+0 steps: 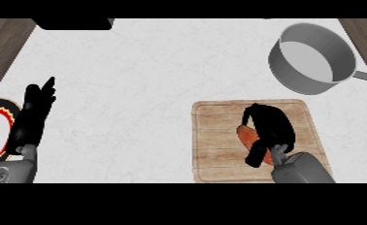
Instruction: Pick the sweet potato from the cutting board and place it in the pot
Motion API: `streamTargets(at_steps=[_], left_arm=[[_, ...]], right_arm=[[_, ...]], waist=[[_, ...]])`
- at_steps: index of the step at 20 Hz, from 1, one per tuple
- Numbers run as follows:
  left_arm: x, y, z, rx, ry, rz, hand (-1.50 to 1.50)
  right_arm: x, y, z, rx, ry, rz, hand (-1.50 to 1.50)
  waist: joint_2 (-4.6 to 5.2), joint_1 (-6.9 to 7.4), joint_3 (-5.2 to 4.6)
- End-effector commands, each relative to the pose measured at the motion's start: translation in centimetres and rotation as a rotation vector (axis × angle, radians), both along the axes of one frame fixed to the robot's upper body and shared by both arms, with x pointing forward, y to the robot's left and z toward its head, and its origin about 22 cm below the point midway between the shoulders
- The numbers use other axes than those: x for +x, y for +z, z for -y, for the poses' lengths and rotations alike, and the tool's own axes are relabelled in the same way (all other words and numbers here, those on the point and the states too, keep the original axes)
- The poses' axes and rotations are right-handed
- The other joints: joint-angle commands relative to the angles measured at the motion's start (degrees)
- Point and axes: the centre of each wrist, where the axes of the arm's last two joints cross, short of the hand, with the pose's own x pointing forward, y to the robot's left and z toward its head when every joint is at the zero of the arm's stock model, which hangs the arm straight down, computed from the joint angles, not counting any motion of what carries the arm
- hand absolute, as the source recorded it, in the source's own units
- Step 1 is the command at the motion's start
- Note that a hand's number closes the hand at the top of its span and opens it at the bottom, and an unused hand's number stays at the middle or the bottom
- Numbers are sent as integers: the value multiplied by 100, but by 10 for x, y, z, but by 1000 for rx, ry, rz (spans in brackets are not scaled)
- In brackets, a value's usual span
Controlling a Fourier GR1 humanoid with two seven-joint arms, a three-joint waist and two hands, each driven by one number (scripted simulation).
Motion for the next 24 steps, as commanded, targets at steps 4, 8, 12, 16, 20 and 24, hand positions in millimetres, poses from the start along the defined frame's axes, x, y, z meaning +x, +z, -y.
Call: streamTargets(at_steps=[4,8,12,16,20,24], left_arm=[[-11,-5,-3,12,-6,10,0],[-14,-5,-14,-3,15,-4,0],[-19,-3,-29,6,93,-16,0],[-27,-11,-27,-5,90,-16,0],[-28,-12,-23,-8,91,-22,0],[-14,1,-15,-21,56,-6,0]], right_arm=[[2,26,12,-47,29,113,150],[-21,29,67,-143,-15,212,150],[-16,70,199,-204,-180,259,150],[-30,103,279,-240,-256,371,150],[-45,152,330,-101,-262,624,150],[-60,173,362,49,-196,861,150]], waist=[[27,3,28],[13,-72,29],[-2,-508,66],[-8,-504,84],[-55,-474,77],[-31,-380,75]])
